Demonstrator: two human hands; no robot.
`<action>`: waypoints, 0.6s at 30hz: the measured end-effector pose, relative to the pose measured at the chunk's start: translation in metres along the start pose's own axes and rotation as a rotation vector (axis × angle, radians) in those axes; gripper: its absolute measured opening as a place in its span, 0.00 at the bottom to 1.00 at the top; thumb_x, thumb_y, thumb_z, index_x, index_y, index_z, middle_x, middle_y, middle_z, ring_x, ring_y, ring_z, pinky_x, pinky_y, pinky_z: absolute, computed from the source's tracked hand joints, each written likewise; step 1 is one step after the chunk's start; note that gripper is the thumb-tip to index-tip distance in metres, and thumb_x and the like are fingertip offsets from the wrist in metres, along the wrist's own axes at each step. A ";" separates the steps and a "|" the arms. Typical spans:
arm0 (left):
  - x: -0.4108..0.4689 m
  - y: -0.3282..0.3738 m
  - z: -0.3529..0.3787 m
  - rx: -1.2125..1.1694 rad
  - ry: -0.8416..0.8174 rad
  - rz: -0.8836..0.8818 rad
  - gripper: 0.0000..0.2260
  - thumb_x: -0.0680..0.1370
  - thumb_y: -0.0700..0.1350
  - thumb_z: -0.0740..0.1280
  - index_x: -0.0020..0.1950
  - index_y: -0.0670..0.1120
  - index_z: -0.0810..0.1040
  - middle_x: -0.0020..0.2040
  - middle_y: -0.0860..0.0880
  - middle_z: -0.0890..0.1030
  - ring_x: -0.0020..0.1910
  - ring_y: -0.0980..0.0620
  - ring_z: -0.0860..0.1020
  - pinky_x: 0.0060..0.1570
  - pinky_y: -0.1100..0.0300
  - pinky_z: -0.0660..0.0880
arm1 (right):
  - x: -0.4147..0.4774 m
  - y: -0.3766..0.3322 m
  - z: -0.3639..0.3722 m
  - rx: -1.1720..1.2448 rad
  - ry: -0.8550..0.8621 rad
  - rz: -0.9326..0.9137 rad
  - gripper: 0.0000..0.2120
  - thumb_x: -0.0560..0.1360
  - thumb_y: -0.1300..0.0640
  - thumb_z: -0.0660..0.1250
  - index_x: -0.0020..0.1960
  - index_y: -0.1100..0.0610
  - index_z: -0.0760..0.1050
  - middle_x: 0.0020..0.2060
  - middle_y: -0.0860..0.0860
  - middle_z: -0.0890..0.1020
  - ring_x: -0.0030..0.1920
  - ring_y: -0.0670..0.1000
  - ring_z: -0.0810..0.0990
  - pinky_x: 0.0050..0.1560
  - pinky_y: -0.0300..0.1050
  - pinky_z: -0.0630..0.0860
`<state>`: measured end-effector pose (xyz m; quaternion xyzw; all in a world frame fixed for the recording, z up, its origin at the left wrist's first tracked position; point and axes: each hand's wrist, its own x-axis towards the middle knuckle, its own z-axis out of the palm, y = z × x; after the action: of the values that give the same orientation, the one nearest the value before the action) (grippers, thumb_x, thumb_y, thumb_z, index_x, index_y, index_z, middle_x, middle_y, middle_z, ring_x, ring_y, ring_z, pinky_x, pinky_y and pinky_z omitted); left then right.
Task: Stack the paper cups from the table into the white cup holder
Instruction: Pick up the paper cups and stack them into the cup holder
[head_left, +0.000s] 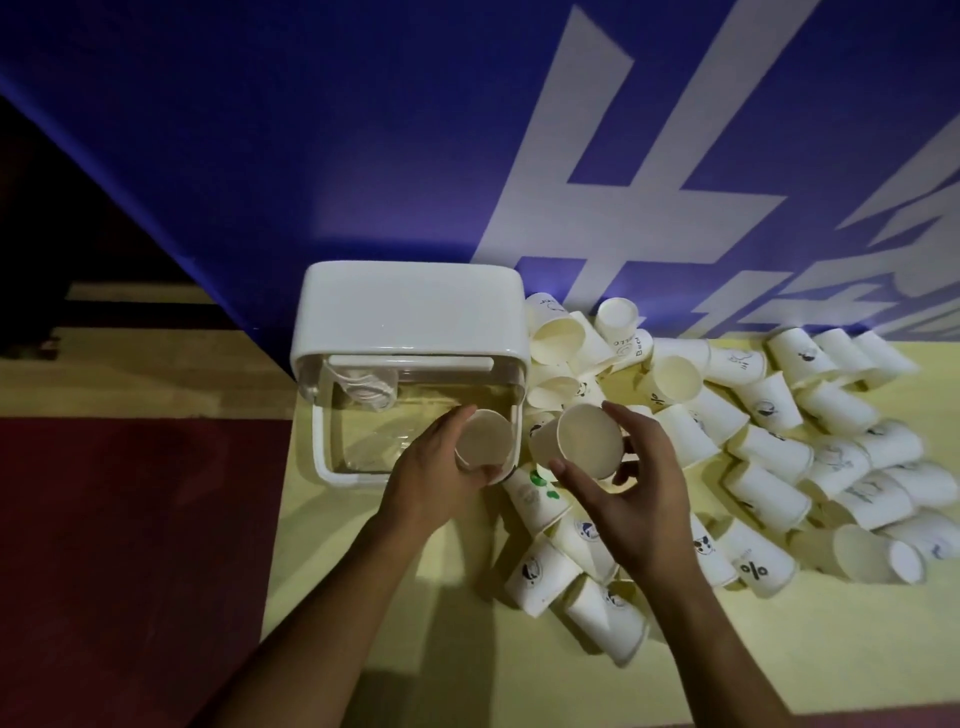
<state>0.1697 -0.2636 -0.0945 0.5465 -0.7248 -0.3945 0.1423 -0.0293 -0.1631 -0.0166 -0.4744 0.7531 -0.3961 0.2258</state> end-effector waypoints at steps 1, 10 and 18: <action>0.001 -0.004 0.003 0.012 -0.011 -0.018 0.36 0.70 0.55 0.79 0.75 0.55 0.70 0.71 0.53 0.77 0.67 0.50 0.77 0.63 0.56 0.75 | 0.002 -0.001 0.000 0.002 -0.004 -0.012 0.35 0.65 0.40 0.80 0.68 0.49 0.74 0.58 0.41 0.76 0.52 0.44 0.77 0.41 0.31 0.72; 0.004 -0.015 0.004 -0.048 -0.088 -0.055 0.47 0.66 0.57 0.82 0.78 0.56 0.61 0.69 0.52 0.78 0.65 0.49 0.78 0.62 0.53 0.77 | 0.014 -0.011 0.036 0.009 -0.141 -0.171 0.35 0.67 0.50 0.84 0.69 0.53 0.74 0.62 0.44 0.77 0.60 0.42 0.76 0.52 0.31 0.71; -0.018 -0.025 -0.009 -0.273 -0.068 -0.150 0.26 0.83 0.43 0.65 0.81 0.53 0.63 0.74 0.53 0.73 0.73 0.55 0.72 0.67 0.61 0.70 | 0.026 0.011 0.080 -0.134 -0.276 -0.115 0.36 0.67 0.48 0.81 0.72 0.52 0.73 0.67 0.46 0.77 0.66 0.50 0.75 0.64 0.44 0.73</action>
<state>0.1994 -0.2538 -0.1028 0.5609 -0.6260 -0.5174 0.1609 0.0108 -0.2140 -0.0715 -0.5807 0.7111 -0.2884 0.2718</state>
